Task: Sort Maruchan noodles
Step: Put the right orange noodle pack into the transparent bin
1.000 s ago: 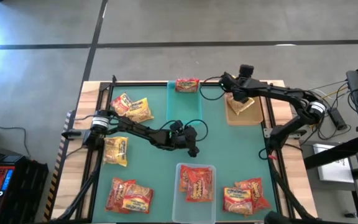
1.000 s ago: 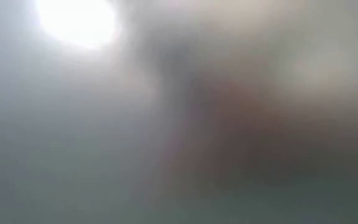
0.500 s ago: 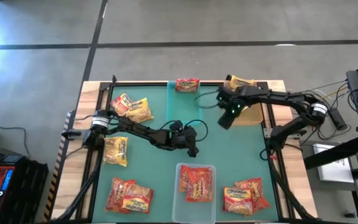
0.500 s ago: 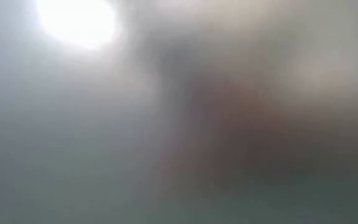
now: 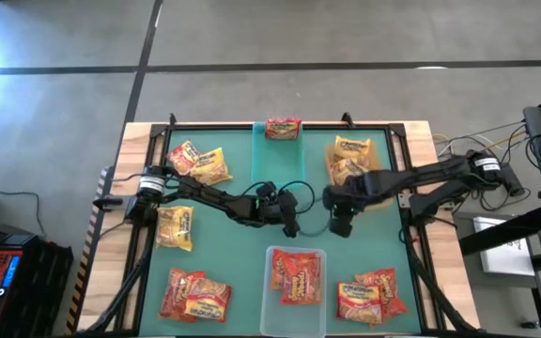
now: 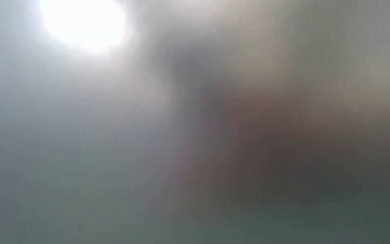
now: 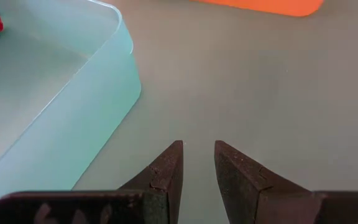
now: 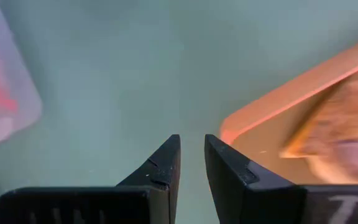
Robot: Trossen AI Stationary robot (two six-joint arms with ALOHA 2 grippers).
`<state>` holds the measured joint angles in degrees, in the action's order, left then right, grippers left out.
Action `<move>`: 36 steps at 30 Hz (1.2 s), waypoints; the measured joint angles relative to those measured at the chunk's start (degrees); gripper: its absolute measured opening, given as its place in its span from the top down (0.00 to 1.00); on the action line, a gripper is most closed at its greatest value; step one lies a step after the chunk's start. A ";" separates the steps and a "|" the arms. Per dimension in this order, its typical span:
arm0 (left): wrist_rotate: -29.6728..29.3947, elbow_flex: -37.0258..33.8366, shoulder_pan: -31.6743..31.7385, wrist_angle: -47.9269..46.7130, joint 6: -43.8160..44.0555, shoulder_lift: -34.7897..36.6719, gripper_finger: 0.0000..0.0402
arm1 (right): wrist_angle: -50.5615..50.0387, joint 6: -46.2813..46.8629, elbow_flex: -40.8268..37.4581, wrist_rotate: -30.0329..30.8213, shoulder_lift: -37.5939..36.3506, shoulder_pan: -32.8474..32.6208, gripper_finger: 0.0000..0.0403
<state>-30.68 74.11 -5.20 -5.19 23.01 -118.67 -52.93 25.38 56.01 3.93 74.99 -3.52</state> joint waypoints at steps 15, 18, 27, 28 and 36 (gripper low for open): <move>0.04 0.02 -1.56 0.02 5.13 -0.22 0.81 | -0.34 3.23 -2.04 3.03 0.37 -5.78 0.84; 0.02 0.02 -1.56 0.02 5.14 -0.22 0.81 | -0.30 2.63 -3.76 4.47 1.14 -5.32 0.84; 0.02 0.02 -1.56 0.02 5.10 0.11 0.81 | -0.18 3.15 -8.23 23.24 1.74 -3.81 0.84; 0.02 0.02 -1.56 0.02 5.12 0.11 0.81 | -0.28 3.13 -8.55 25.58 1.72 -3.44 0.84; 0.02 0.02 -1.80 0.04 5.48 0.11 0.81 | -1.49 3.40 -8.37 26.33 1.67 -0.20 0.84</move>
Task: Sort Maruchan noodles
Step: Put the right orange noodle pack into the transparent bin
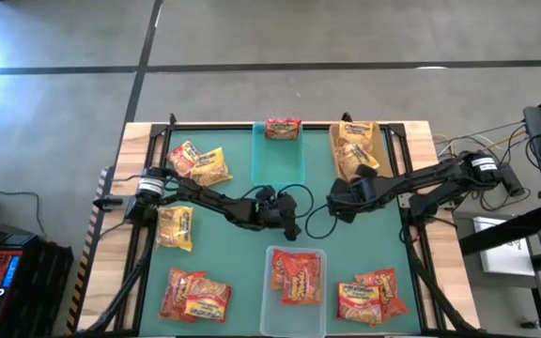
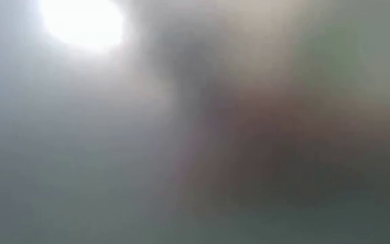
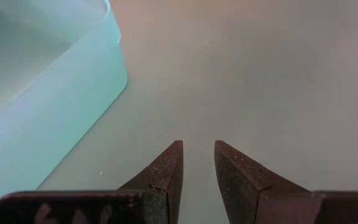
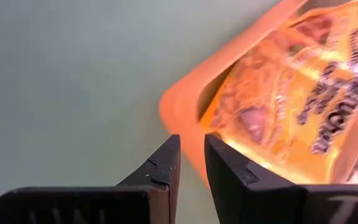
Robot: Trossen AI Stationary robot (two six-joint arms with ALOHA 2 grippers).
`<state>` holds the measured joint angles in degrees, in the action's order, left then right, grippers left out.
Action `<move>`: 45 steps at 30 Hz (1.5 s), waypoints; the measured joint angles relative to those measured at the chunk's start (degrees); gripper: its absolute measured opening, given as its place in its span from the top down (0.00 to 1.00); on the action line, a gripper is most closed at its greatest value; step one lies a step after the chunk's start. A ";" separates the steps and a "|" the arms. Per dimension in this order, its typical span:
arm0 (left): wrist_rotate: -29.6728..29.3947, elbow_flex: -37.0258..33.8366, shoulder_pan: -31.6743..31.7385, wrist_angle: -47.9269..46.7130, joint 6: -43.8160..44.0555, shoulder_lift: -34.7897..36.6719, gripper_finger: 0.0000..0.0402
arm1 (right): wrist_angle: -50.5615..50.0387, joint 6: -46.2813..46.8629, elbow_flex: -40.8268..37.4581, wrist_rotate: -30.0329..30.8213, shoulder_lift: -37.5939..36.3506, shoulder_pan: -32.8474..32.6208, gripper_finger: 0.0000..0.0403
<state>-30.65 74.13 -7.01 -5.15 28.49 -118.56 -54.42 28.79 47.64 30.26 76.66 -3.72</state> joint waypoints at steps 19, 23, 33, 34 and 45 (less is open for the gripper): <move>-22.69 0.00 -10.52 -11.99 18.84 1.64 0.81 | 3.14 26.92 8.58 -21.67 -0.11 -20.64 0.84; -22.93 0.00 -13.18 -16.71 25.21 1.79 0.81 | 9.55 33.62 9.89 -28.14 -0.09 -27.48 0.84; -28.36 0.00 -17.53 -38.05 52.91 2.20 0.81 | 11.97 47.88 15.98 -35.10 -0.05 -41.09 0.84; -28.39 0.00 -17.48 -39.64 54.57 2.37 0.81 | 12.09 50.20 16.30 -34.95 0.13 -42.18 0.84; -27.97 0.13 -17.75 -41.87 56.11 2.97 0.81 | 14.09 66.42 16.64 -36.65 7.01 -52.05 0.84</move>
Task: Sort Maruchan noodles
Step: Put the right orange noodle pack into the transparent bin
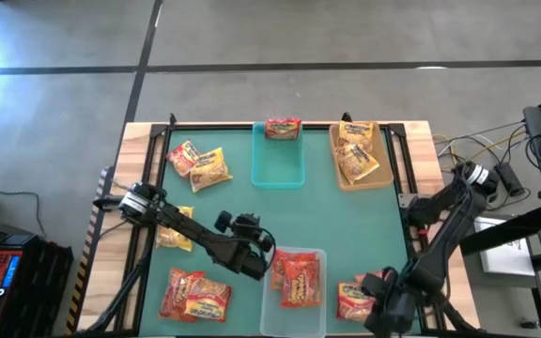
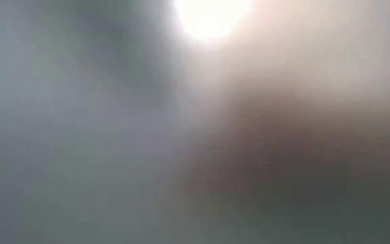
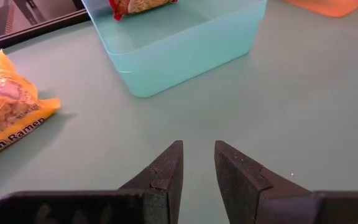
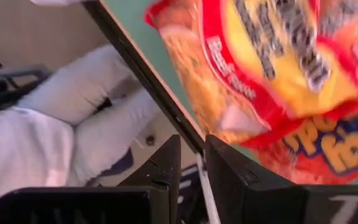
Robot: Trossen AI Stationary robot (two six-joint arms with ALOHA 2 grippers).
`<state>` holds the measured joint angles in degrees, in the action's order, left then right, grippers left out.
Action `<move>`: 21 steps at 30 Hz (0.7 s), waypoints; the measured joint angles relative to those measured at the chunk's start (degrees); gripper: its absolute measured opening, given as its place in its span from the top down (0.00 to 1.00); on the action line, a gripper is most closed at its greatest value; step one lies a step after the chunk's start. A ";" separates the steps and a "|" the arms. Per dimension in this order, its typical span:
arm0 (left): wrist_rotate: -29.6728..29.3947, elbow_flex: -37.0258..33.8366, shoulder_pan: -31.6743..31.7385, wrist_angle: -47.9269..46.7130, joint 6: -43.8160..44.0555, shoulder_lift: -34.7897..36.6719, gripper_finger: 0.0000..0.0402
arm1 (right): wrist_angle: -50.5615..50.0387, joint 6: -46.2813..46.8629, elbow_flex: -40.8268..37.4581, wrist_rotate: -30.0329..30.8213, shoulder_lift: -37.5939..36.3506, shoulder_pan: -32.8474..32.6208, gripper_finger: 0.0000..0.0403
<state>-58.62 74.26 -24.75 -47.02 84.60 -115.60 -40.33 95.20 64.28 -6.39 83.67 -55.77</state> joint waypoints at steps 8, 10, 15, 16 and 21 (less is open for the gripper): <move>0.06 0.00 -0.21 -0.61 -0.04 0.16 0.81 | -0.80 2.61 0.10 -8.65 7.56 -1.37 0.84; 0.06 0.00 -0.19 -0.64 -0.03 0.18 0.81 | -2.35 0.42 0.10 -8.87 9.23 -1.36 0.84; 0.10 0.00 -0.19 -0.62 -0.05 0.20 0.81 | -13.48 -3.97 0.12 -8.78 12.01 -0.44 0.84; 0.10 0.00 -0.19 -0.61 -0.05 0.20 0.81 | -16.70 -4.53 0.12 -8.31 12.32 -0.17 0.84; 0.12 0.00 -0.17 -0.62 -0.05 0.20 0.81 | -26.14 -9.36 -0.21 1.34 12.67 2.13 0.84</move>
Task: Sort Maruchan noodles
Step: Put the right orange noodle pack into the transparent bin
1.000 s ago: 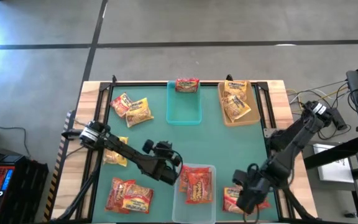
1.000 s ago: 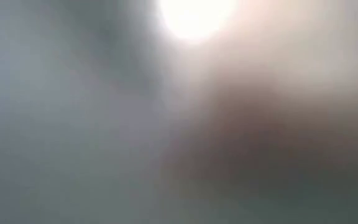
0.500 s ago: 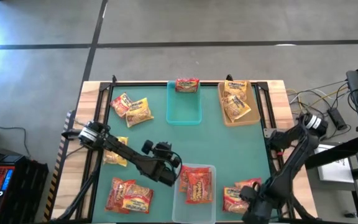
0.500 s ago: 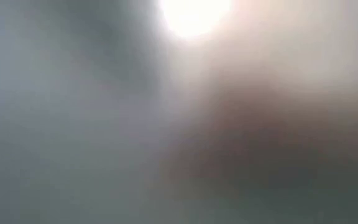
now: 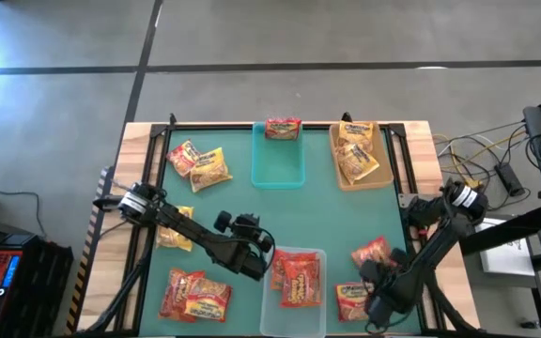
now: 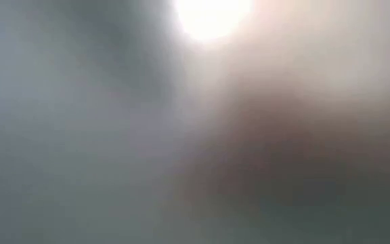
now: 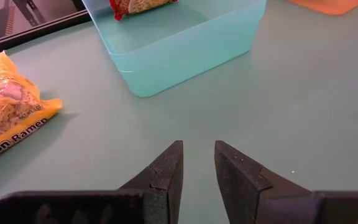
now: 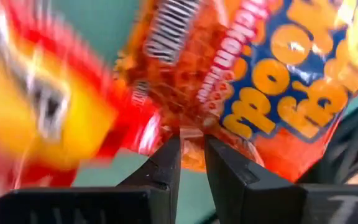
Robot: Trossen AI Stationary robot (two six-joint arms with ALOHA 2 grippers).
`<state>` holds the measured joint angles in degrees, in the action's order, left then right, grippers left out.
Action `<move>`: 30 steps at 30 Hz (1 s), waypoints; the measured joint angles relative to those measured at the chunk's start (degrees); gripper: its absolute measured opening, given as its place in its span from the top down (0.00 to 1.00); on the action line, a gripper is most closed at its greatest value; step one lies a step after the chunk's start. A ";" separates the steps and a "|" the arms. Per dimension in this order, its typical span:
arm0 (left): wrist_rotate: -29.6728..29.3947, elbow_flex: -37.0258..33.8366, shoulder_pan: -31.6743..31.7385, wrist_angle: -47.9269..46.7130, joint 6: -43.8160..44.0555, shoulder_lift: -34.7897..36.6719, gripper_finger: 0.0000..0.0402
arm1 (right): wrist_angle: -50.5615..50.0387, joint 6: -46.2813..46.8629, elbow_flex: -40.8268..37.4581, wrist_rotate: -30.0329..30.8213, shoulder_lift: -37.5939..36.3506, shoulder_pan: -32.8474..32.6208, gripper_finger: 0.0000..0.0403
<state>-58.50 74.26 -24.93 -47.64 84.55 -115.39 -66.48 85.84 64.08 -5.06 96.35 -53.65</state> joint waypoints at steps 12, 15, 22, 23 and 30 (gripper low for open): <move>-0.01 0.00 0.00 -0.01 -1.55 0.00 0.81 | -0.86 -19.73 -2.43 23.16 -0.91 15.84 0.84; -0.02 0.00 0.00 0.00 -1.55 0.00 0.81 | -2.85 -19.29 -1.41 19.20 -2.81 18.16 0.84; -0.02 0.00 0.00 0.00 -2.40 0.00 0.81 | -8.98 -6.75 -1.63 15.31 -10.21 14.97 0.84; -0.02 0.00 0.00 0.00 -2.42 0.00 0.81 | -10.48 -4.09 -2.00 15.19 -10.96 14.35 0.84; -0.02 0.00 0.00 0.00 -2.86 0.00 0.81 | -12.44 6.06 -5.33 5.03 -12.73 13.00 0.84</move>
<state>-58.52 74.26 -24.93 -47.64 81.69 -115.39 -78.91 91.90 58.75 -0.03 83.62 -40.64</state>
